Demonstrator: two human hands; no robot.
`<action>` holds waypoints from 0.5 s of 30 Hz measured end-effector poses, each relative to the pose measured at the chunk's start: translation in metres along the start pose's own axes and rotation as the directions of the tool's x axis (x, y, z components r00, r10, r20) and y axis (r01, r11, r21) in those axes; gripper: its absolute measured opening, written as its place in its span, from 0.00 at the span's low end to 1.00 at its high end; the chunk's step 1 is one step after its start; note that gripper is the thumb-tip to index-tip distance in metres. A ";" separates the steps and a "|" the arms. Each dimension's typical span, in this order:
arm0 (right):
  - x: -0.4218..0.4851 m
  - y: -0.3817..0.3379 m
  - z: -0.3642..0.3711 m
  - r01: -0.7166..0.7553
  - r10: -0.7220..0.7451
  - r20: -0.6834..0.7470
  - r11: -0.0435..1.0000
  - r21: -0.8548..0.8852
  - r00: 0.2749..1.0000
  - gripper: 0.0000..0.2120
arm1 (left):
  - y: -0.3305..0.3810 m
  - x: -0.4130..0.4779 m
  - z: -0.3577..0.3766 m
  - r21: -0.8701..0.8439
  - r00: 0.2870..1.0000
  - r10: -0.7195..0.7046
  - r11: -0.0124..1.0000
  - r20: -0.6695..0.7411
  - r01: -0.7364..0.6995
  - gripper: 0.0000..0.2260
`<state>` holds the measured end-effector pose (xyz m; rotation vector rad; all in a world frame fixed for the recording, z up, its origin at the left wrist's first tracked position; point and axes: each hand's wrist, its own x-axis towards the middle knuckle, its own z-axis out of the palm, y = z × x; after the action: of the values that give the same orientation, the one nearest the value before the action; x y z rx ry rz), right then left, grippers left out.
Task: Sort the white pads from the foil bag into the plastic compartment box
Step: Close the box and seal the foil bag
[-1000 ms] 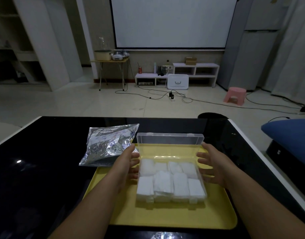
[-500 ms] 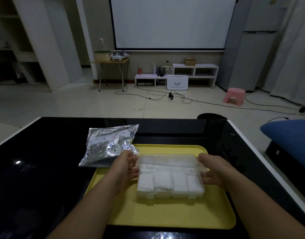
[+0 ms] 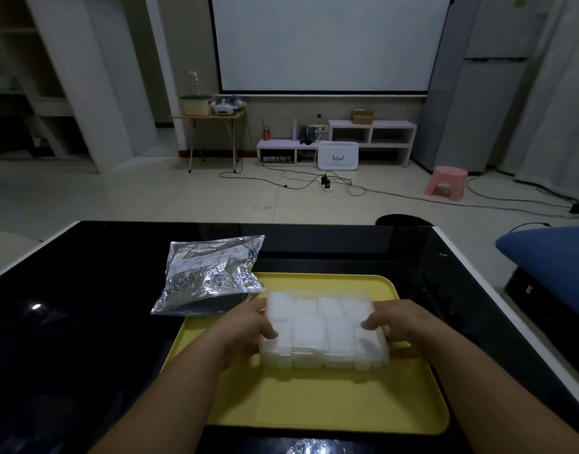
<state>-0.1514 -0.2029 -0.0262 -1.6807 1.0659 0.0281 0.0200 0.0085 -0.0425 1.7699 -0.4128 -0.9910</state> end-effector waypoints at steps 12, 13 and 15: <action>-0.002 0.000 0.003 -0.005 0.022 0.116 0.989 -0.147 0.993 0.42 | -0.009 0.002 0.000 0.086 0.996 0.087 0.992 0.028 -0.089 0.28; -0.003 -0.001 0.005 -0.022 0.042 0.115 0.985 -0.171 0.992 0.43 | -0.011 0.002 0.001 0.087 0.995 0.097 0.991 0.022 -0.099 0.31; -0.003 -0.004 0.008 -0.045 0.064 0.102 0.982 -0.182 0.993 0.43 | -0.011 0.002 0.001 0.057 0.995 0.096 0.994 -0.008 -0.095 0.41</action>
<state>-0.1473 -0.1946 -0.0250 -1.7890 1.0526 0.2541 0.0186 0.0116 -0.0534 1.7879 -0.5185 -0.9103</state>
